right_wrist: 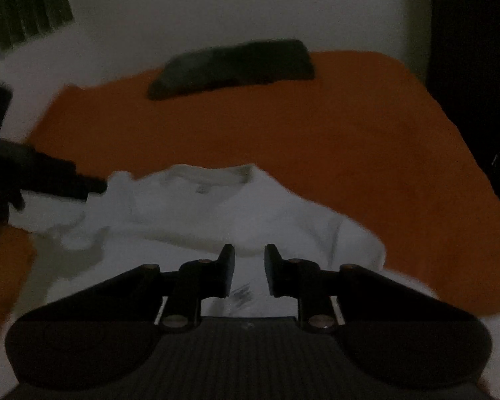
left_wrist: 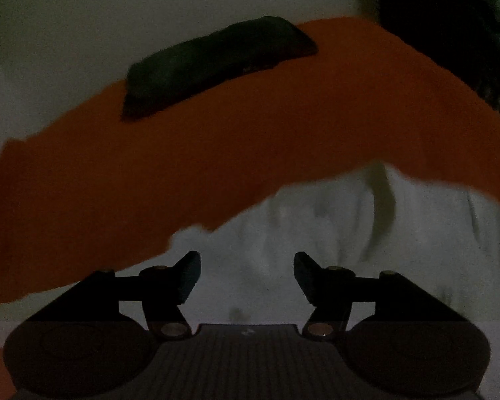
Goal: Fold clothes
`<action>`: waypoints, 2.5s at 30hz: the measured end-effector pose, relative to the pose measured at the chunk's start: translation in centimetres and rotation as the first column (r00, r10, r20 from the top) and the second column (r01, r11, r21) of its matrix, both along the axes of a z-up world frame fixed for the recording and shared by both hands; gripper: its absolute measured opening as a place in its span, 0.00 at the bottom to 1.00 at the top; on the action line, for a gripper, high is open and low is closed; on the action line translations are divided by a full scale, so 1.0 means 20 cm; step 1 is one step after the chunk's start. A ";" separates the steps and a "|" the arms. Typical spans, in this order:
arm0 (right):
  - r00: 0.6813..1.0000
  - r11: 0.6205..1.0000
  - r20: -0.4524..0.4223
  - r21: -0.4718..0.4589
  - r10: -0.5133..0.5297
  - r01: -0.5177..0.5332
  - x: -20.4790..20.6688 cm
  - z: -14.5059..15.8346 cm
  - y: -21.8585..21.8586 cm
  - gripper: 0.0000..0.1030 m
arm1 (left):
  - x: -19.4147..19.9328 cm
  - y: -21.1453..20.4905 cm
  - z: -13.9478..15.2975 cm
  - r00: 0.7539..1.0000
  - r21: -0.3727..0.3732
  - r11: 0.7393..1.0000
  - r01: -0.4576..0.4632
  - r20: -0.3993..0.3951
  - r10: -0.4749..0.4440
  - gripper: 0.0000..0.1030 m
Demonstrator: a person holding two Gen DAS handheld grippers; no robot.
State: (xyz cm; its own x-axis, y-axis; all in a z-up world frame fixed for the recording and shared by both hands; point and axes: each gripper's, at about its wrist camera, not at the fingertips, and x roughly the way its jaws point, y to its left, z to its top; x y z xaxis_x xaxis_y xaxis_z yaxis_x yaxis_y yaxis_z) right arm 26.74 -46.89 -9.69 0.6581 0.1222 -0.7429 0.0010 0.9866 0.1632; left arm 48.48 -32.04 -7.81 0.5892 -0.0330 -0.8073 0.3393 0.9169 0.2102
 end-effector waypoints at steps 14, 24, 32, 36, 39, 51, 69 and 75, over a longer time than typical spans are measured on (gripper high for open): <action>0.996 0.988 -0.006 -0.124 -0.095 0.093 0.56 -0.25 0.08 0.23 | 0.55 0.01 -0.47 0.984 -0.058 0.998 -0.007 -0.176 -0.003 0.12; 0.996 0.995 -0.043 -0.055 -0.081 0.079 0.70 -0.53 0.07 0.25 | 0.82 -0.10 -0.37 0.953 0.019 0.996 0.090 -0.294 -0.080 0.17; 0.988 0.989 -0.057 -0.045 -0.143 0.140 0.78 -0.64 0.06 0.10 | 0.85 0.04 -0.33 0.976 -0.014 0.998 0.055 -0.208 -0.057 0.89; 0.971 0.969 0.020 0.081 -0.237 0.234 0.75 -0.56 -0.07 0.05 | 0.89 0.13 -0.24 0.993 -0.015 0.999 0.031 -0.111 -0.033 0.84; 0.979 0.977 0.051 0.101 -0.195 0.190 0.76 -0.50 -0.12 0.06 | 0.84 0.20 -0.23 0.993 -0.031 0.998 0.061 -0.095 -0.064 0.85; 0.990 0.990 -0.033 0.008 -0.137 0.138 0.22 -0.45 -0.62 0.53 | 0.56 1.12 -0.35 0.997 0.002 0.999 -0.035 -0.074 0.035 0.86; 0.979 0.980 -0.037 0.003 -0.199 0.199 -0.17 -0.56 -0.76 0.05 | 0.43 1.28 -0.54 0.998 0.060 0.996 -0.066 -0.012 0.067 0.27; 0.976 0.981 -0.109 0.023 -0.188 0.192 -0.18 -0.64 -0.82 0.28 | 0.46 1.22 -0.63 0.999 0.053 0.998 -0.041 -0.024 0.042 0.57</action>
